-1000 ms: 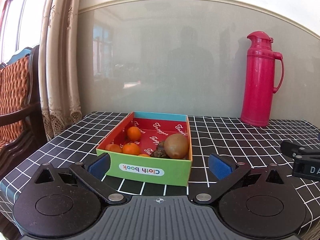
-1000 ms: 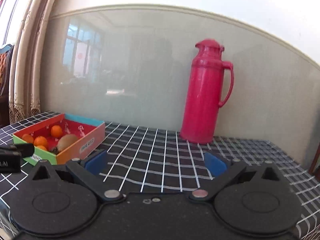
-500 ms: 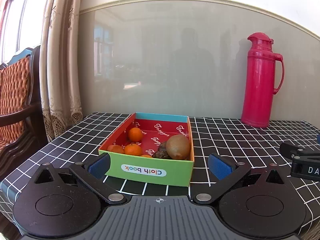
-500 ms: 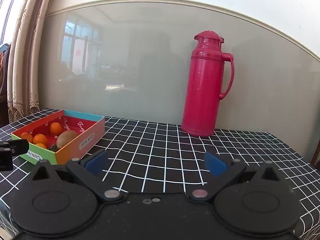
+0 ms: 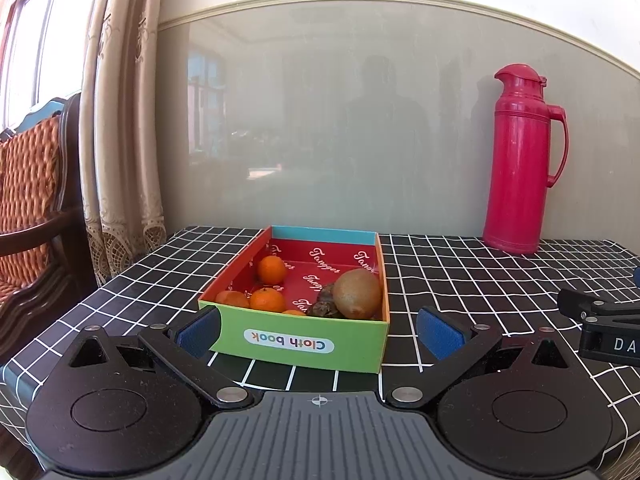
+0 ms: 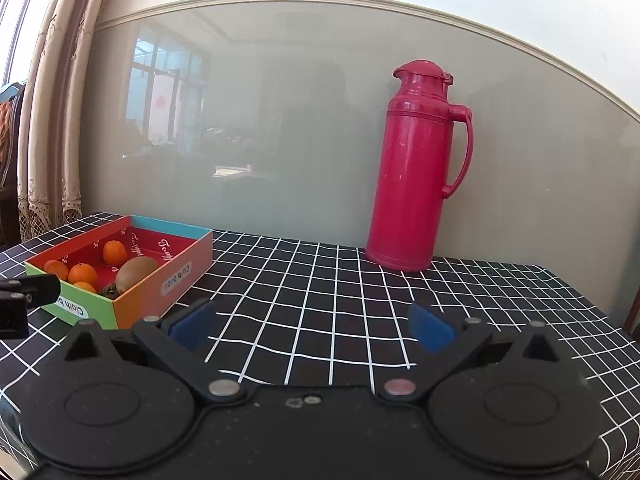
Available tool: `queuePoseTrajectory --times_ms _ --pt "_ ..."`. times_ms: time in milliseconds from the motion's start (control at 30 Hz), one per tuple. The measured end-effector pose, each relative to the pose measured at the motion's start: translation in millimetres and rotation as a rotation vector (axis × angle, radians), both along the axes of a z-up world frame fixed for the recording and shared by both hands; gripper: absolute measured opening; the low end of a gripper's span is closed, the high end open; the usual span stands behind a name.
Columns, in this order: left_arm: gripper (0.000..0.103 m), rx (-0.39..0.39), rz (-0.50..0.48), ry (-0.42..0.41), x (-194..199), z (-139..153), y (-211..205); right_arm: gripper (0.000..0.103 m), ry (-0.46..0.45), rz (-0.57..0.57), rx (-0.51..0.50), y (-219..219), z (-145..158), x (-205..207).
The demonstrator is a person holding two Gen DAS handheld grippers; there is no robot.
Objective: Organize fruits
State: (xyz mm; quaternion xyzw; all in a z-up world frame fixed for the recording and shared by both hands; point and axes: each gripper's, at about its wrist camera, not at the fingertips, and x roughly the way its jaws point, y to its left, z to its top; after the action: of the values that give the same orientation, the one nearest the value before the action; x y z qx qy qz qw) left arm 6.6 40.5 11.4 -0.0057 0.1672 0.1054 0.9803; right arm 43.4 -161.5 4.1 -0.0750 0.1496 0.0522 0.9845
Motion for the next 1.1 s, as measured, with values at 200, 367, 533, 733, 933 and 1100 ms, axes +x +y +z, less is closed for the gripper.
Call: queuePoseTrajectory --times_ms 200,367,533,733,933,1100 --pt "0.103 0.002 0.001 0.000 0.2 -0.2 0.3 0.103 0.000 0.001 0.000 0.3 -0.3 -0.2" --pt "0.103 0.003 0.000 0.000 0.0 -0.2 -0.1 0.103 0.003 0.000 0.003 0.4 -0.4 -0.1" --pt "0.103 0.004 -0.001 0.000 -0.2 -0.5 -0.5 0.103 0.003 0.003 0.002 0.7 -0.5 0.0" --pt "0.103 0.008 0.000 0.000 -0.7 -0.4 -1.0 0.103 0.003 0.000 0.008 -0.1 -0.2 -0.4" --pt "0.103 0.009 -0.001 0.000 -1.0 -0.5 -1.4 0.103 0.002 -0.001 0.008 -0.5 -0.1 -0.7" --pt "0.103 0.010 -0.002 0.000 -1.1 -0.1 -1.5 0.103 0.002 0.000 0.009 -0.6 -0.1 -0.6"
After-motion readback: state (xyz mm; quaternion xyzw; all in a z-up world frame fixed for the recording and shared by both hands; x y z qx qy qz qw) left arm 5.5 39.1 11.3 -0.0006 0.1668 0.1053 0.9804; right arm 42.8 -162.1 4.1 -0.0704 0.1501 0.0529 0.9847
